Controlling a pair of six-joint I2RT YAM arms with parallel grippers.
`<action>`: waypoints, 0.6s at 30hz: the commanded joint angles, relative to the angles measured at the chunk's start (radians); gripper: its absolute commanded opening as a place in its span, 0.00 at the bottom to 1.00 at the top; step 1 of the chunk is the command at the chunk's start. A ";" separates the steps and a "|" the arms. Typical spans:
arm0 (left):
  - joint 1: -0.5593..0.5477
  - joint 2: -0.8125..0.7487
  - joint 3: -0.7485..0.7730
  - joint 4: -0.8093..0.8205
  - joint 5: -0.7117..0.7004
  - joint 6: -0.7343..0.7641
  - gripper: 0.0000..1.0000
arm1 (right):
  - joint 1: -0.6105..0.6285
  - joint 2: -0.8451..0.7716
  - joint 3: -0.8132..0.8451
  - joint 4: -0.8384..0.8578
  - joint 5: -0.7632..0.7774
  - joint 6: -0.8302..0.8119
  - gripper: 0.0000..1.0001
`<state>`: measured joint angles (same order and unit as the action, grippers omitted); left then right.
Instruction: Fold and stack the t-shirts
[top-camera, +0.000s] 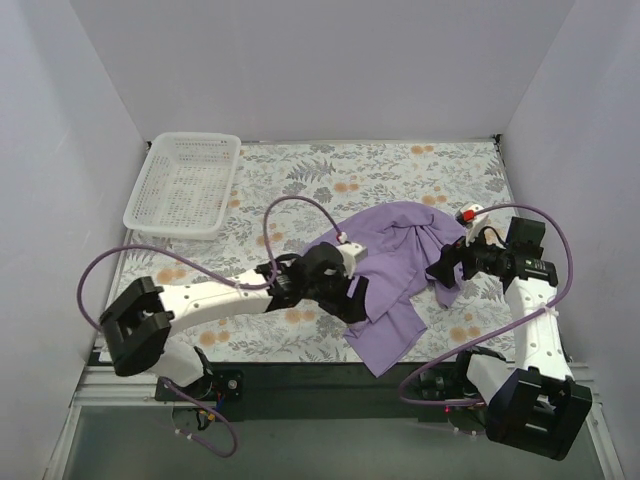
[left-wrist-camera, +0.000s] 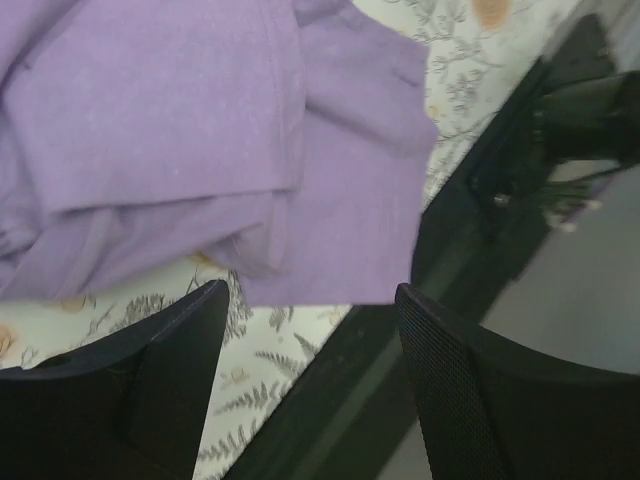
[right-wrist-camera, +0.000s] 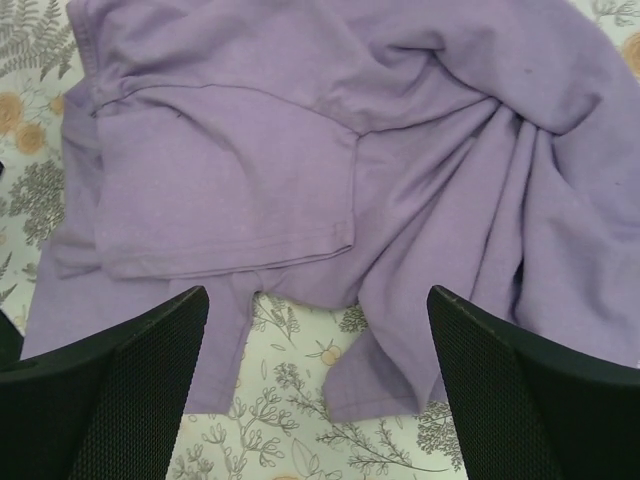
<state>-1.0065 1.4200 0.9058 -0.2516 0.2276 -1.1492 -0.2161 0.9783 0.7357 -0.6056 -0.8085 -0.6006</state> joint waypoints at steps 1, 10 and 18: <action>-0.107 0.112 0.099 0.018 -0.250 0.097 0.66 | -0.049 -0.029 -0.041 0.116 -0.049 0.035 0.96; -0.253 0.402 0.297 -0.044 -0.493 0.207 0.63 | -0.180 -0.026 -0.090 0.165 -0.126 0.041 0.97; -0.279 0.508 0.367 -0.104 -0.657 0.218 0.47 | -0.200 -0.012 -0.085 0.165 -0.136 0.042 0.97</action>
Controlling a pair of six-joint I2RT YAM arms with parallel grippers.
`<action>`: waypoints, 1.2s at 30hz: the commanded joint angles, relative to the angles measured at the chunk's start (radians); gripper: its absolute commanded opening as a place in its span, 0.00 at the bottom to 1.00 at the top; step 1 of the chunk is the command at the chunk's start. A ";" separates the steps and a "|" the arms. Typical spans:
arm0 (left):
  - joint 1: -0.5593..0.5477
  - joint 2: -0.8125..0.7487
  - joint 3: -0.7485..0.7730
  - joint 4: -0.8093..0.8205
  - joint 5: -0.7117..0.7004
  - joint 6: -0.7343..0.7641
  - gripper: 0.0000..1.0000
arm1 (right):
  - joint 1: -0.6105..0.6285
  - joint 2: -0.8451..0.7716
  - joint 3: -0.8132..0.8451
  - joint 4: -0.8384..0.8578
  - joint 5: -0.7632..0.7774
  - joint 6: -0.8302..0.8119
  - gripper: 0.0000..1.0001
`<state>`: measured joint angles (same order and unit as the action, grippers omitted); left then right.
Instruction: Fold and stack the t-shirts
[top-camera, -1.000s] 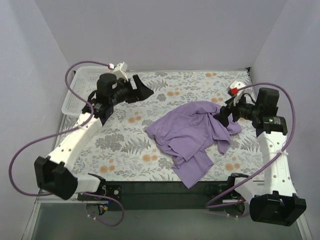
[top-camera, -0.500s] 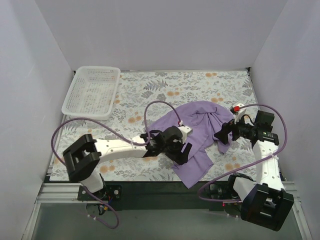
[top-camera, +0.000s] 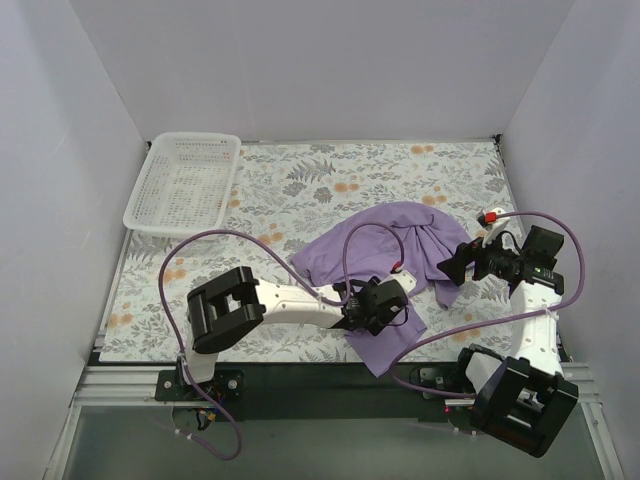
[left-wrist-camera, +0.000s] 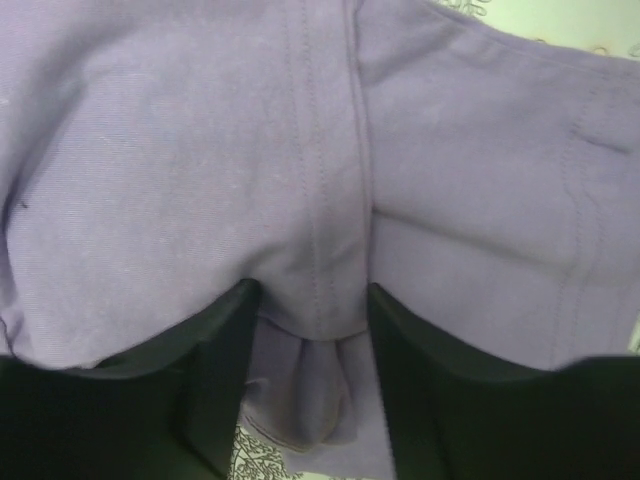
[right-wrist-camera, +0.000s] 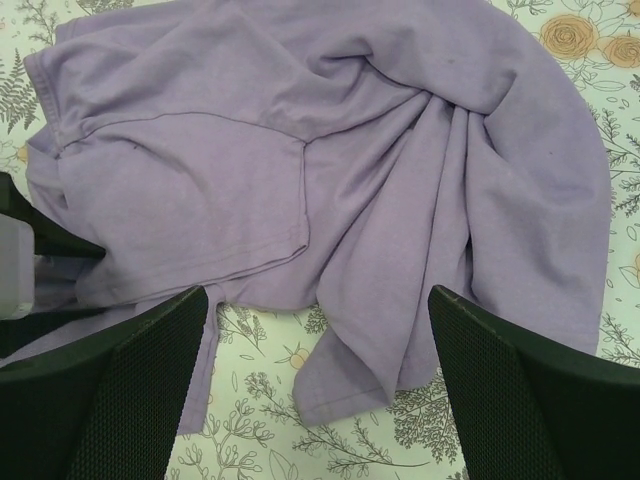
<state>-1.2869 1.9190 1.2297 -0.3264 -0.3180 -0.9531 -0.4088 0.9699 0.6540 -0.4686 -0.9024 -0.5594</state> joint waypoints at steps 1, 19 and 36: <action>0.001 0.012 0.047 -0.031 -0.113 0.017 0.42 | -0.007 -0.007 -0.005 0.027 -0.044 0.001 0.97; 0.046 -0.242 -0.051 0.020 0.134 -0.078 0.12 | -0.019 -0.017 -0.010 0.028 -0.063 -0.004 0.98; 0.058 -0.060 -0.003 0.004 0.102 -0.033 0.34 | -0.024 -0.007 -0.007 0.027 -0.072 -0.005 0.98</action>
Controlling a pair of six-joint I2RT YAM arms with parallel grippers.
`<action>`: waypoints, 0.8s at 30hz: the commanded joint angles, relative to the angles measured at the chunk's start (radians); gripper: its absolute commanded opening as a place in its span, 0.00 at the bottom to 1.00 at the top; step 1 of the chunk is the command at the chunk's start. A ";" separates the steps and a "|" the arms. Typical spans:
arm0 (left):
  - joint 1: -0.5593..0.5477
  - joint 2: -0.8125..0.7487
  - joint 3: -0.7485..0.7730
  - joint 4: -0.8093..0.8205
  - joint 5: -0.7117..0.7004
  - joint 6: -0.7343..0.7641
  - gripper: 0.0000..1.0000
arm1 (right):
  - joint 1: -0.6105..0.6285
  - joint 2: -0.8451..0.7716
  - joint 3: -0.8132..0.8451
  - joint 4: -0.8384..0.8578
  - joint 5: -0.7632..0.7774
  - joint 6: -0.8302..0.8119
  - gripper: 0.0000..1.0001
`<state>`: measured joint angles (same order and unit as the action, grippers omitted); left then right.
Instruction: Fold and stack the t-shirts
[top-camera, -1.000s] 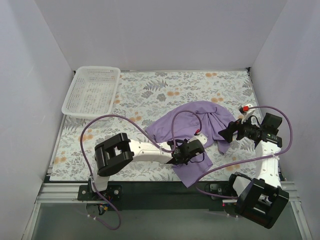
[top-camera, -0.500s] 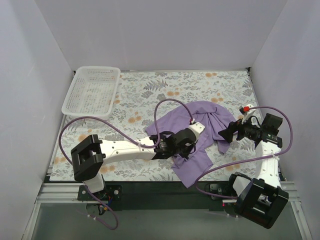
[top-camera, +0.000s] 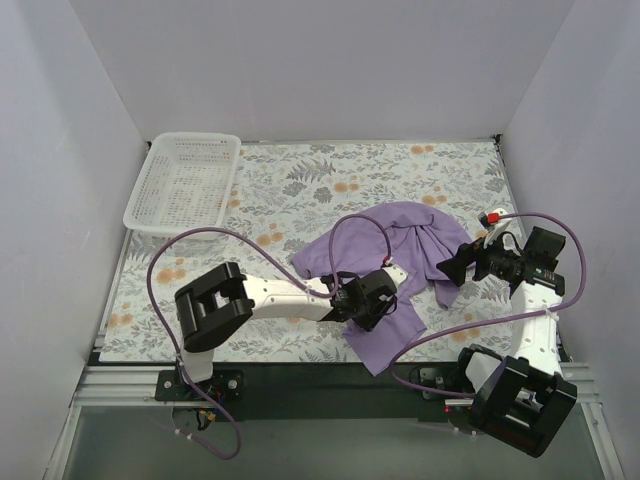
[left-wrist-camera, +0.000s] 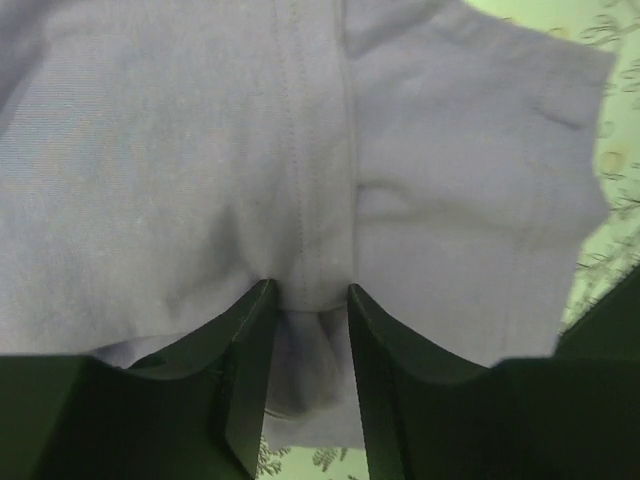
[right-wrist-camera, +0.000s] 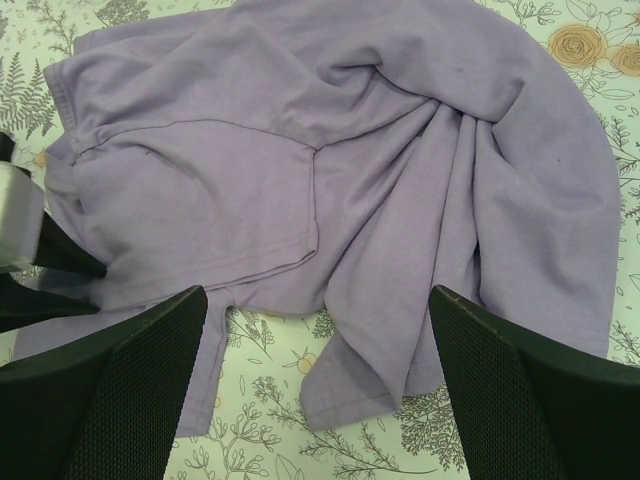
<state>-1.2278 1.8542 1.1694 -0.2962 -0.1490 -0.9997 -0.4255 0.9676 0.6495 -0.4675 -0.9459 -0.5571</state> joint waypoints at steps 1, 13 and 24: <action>-0.002 0.013 0.065 -0.034 -0.083 0.013 0.32 | -0.007 -0.004 -0.002 0.024 -0.028 -0.006 0.98; -0.002 -0.110 0.036 -0.021 -0.014 -0.008 0.06 | -0.009 0.000 -0.001 0.024 -0.034 -0.009 0.98; 0.034 -0.052 -0.014 0.025 0.147 -0.031 0.07 | -0.010 -0.001 -0.001 0.024 -0.033 -0.009 0.98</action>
<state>-1.2057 1.7836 1.1515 -0.2974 -0.0578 -1.0187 -0.4263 0.9680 0.6495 -0.4675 -0.9466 -0.5571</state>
